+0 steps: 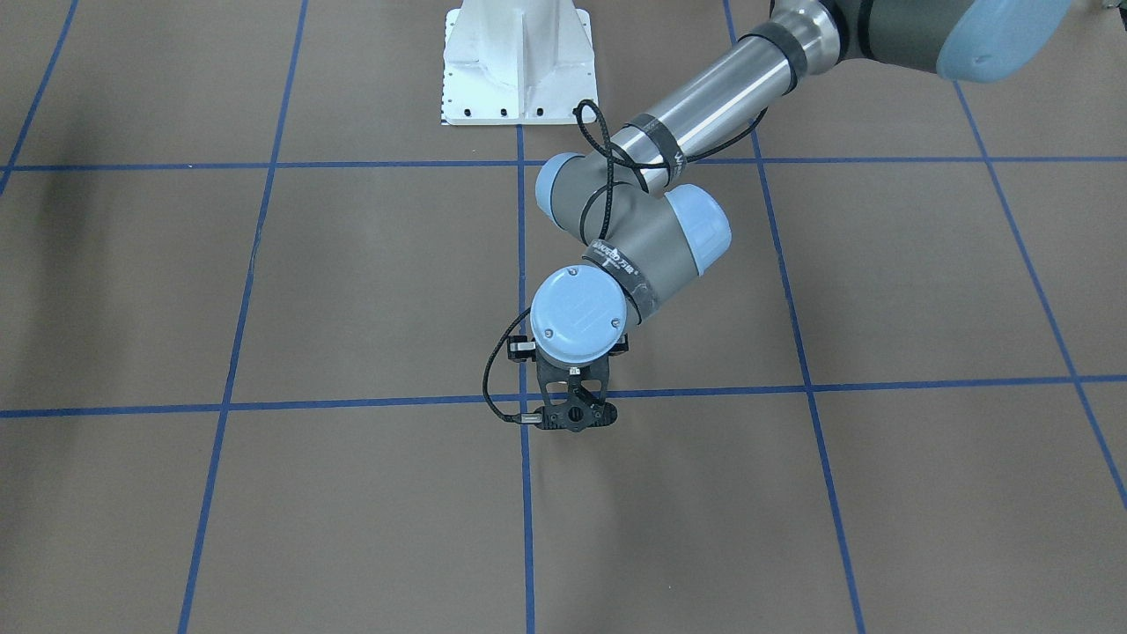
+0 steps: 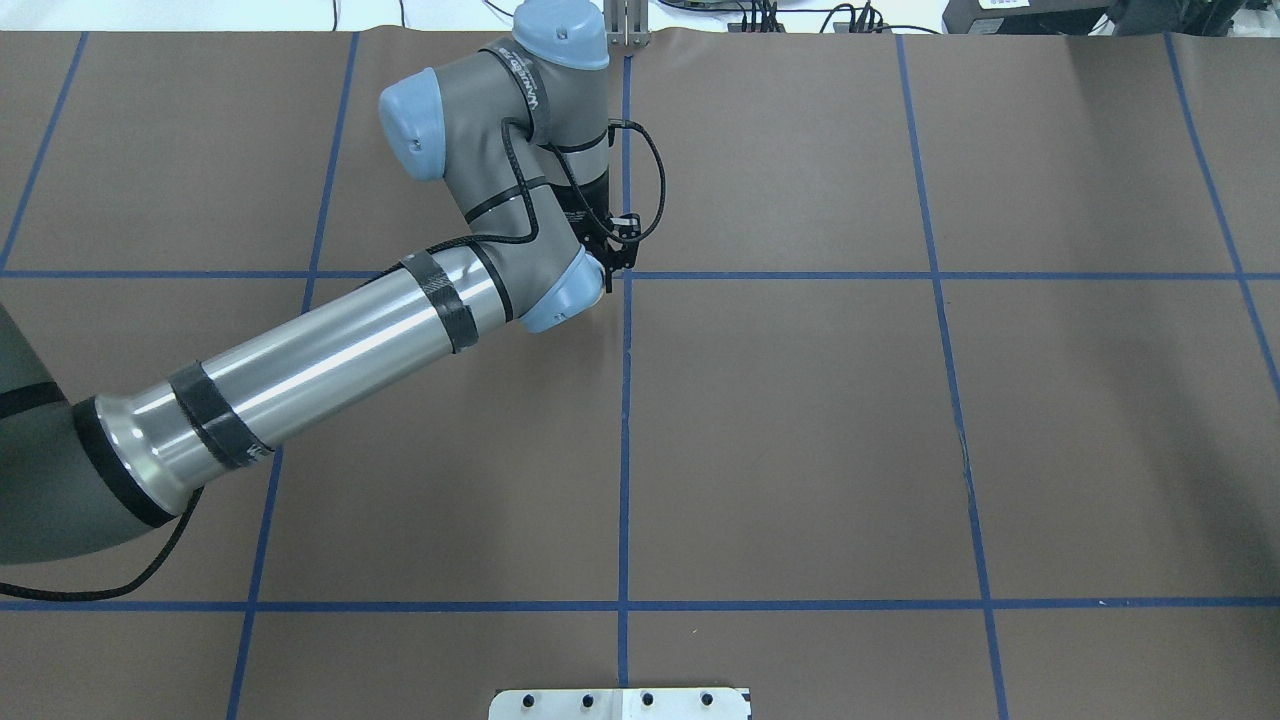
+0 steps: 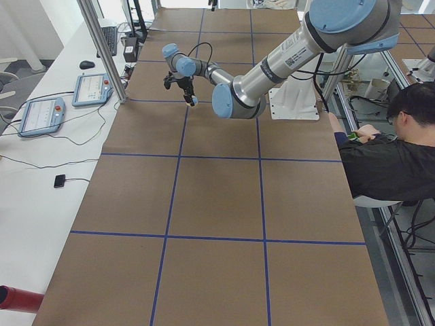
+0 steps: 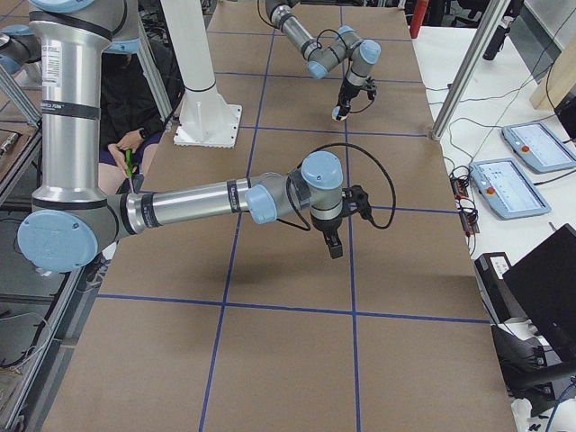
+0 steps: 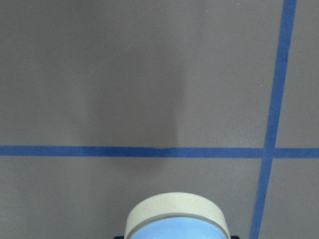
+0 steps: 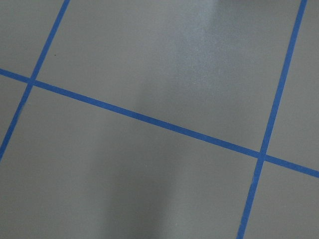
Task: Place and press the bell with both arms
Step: 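Carry the bell with the left gripper to the grid center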
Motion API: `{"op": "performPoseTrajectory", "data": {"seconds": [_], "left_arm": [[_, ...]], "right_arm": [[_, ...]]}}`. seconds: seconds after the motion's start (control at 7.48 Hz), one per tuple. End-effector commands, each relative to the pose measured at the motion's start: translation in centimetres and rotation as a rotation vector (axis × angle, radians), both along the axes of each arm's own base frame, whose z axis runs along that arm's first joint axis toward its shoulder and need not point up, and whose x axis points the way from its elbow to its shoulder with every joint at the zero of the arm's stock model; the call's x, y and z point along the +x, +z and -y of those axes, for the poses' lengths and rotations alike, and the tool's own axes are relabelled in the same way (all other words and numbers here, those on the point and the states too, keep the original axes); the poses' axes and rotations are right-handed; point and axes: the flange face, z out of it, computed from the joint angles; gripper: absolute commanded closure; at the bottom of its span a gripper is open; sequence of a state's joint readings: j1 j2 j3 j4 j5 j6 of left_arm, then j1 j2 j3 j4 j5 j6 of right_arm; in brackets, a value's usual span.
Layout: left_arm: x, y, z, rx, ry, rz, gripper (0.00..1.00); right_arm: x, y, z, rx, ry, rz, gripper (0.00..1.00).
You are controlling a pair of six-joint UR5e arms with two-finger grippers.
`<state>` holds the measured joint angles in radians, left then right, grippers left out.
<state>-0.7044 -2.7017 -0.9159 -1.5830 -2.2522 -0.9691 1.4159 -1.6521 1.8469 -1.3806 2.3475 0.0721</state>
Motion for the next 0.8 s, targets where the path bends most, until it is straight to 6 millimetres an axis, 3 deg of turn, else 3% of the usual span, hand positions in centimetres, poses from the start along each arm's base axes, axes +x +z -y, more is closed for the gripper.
{"op": "performPoseTrajectory", "data": {"seconds": [0.0, 0.13, 0.27, 0.4, 0.53, 0.67], "left_arm": [[4.0, -0.3, -2.7, 0.015, -0.031, -0.011, 0.89], [4.9, -0.3, -3.1, 0.018, -0.031, -0.022, 0.84], [4.8, -0.6, -3.0, 0.021, -0.031, -0.024, 0.68], [4.8, -0.9, -3.0, 0.027, -0.028, -0.029, 0.47], [4.7, -1.6, -2.9, 0.034, -0.027, -0.039, 0.17], [4.3, -2.4, -2.6, 0.051, -0.039, -0.069, 0.01]], "right_arm": [[0.0, 0.0, 0.0, -0.001, -0.002, 0.004, 0.00], [0.0, 0.0, 0.0, -0.002, -0.002, 0.003, 0.00], [0.0, 0.1, 0.0, -0.002, -0.002, 0.003, 0.00], [0.0, 0.0, 0.0, -0.001, -0.003, 0.007, 0.00], [0.0, 0.0, 0.0, -0.001, -0.003, 0.007, 0.00], [0.0, 0.0, 0.0, -0.002, -0.002, 0.007, 0.00]]}}
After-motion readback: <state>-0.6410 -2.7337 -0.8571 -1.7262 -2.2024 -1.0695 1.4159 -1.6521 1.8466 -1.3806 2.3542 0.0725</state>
